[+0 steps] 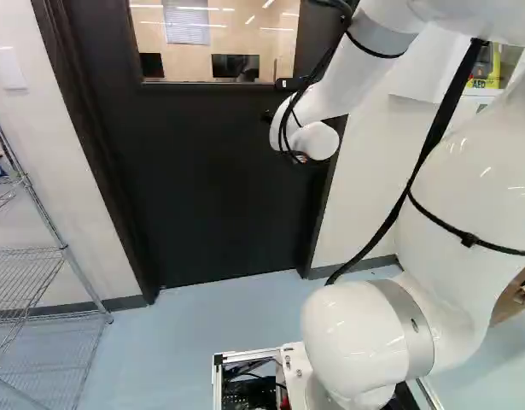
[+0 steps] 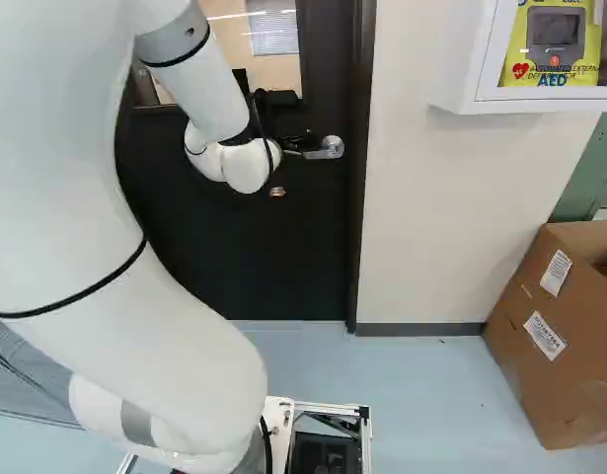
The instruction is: Open the door and move inside
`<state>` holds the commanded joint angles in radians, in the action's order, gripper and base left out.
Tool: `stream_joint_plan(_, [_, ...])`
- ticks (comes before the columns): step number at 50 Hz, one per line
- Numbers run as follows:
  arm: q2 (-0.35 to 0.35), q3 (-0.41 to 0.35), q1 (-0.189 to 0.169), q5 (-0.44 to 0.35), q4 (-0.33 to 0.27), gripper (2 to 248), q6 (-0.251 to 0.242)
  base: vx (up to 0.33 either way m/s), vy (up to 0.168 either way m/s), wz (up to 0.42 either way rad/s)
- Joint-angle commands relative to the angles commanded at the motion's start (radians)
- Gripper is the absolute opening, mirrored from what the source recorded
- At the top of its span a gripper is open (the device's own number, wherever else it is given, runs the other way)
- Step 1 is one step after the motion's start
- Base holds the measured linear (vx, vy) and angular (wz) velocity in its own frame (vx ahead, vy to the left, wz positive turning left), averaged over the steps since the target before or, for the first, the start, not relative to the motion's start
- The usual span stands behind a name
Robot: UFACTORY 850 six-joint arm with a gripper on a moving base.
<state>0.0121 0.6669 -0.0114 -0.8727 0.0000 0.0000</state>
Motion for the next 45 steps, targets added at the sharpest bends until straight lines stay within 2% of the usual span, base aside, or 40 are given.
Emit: stream_joint_plan(45, [-0.078, -0.016, 0.000, 0.000, 0.000, 247, 0.000, 0.000, 0.000, 0.000])
